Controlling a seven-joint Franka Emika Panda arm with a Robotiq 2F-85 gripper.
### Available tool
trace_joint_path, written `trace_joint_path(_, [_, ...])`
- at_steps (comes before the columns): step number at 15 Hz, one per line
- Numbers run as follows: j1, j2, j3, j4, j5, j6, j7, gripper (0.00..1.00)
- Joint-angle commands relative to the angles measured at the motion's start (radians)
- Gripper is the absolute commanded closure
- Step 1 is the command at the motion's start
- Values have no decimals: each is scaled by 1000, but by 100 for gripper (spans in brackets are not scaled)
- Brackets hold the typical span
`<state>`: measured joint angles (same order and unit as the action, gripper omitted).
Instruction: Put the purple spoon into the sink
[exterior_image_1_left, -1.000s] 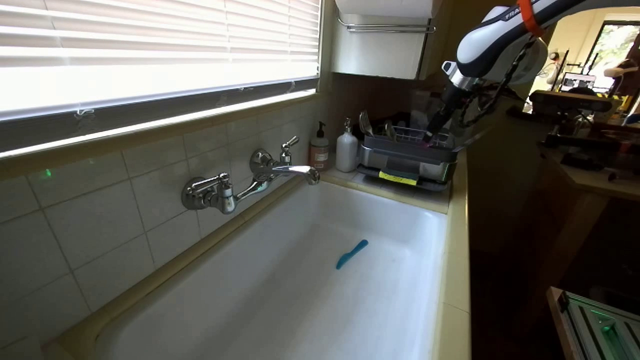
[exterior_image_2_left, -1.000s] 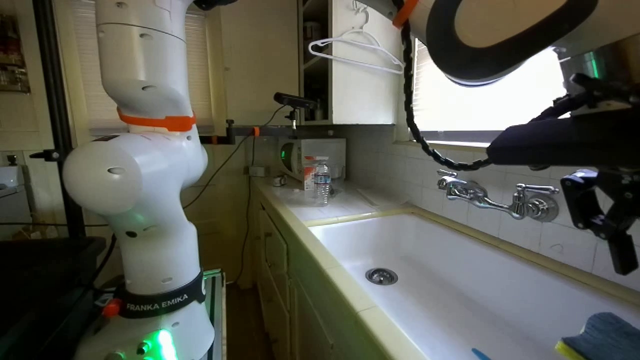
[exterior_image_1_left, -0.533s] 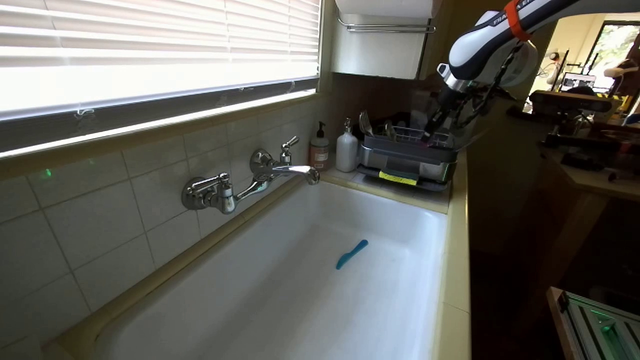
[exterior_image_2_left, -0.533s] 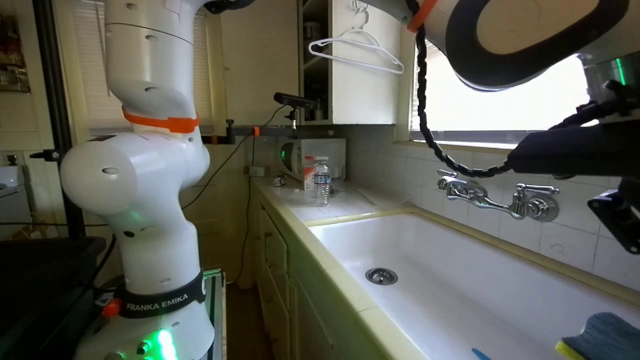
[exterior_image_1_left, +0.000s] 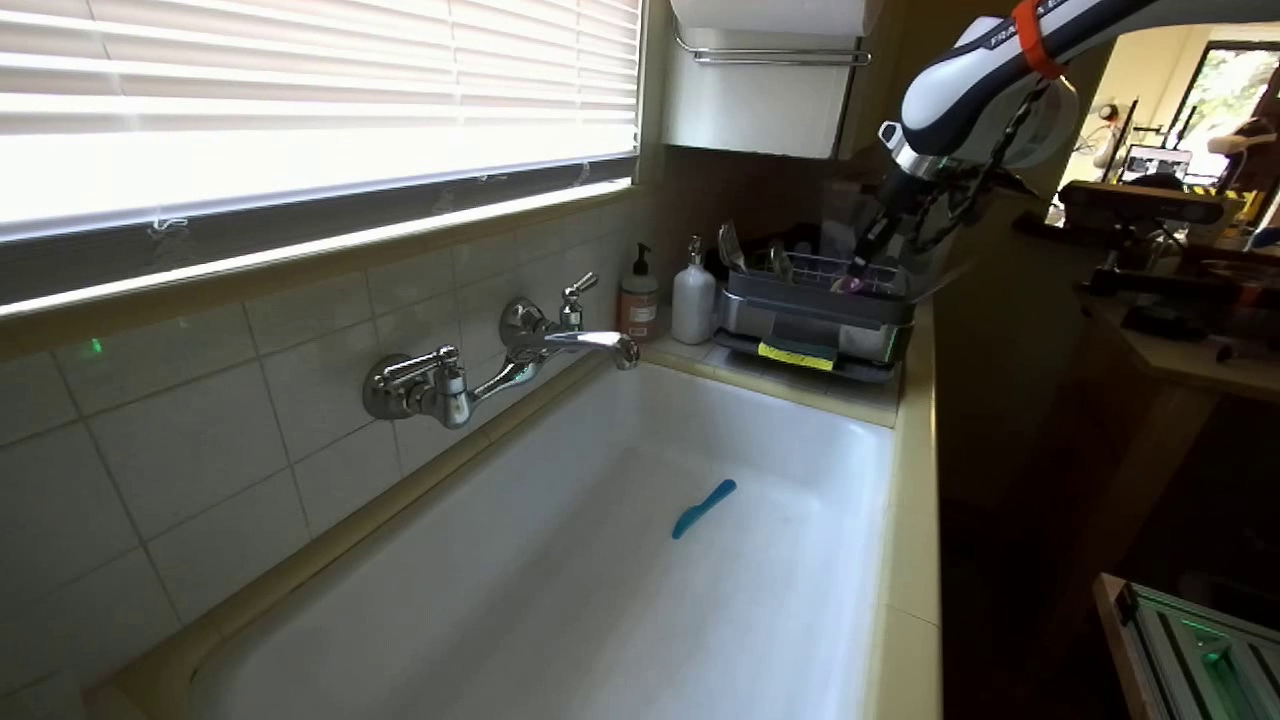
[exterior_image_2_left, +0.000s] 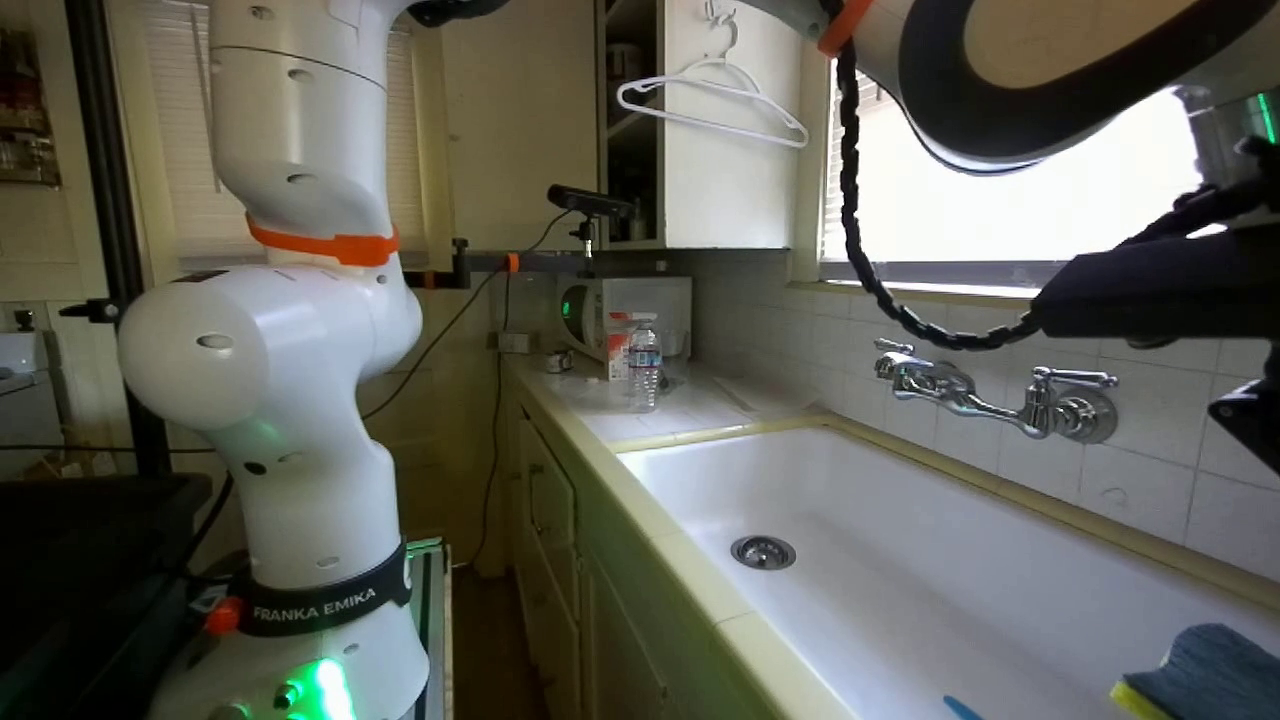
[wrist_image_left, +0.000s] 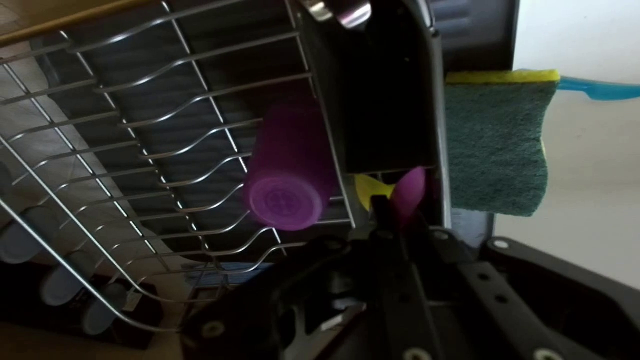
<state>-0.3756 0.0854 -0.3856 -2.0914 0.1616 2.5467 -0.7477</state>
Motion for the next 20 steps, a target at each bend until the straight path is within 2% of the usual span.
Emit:
trace_joint_path(1, [-12,-40,12,-15,-45,-7,23,98])
trace_joint_path(12, [17,-213,14,-72,-99,-3,-2,98])
trace_joint_path(20, [88,-345,13,-151,-95,-41,-67,98])
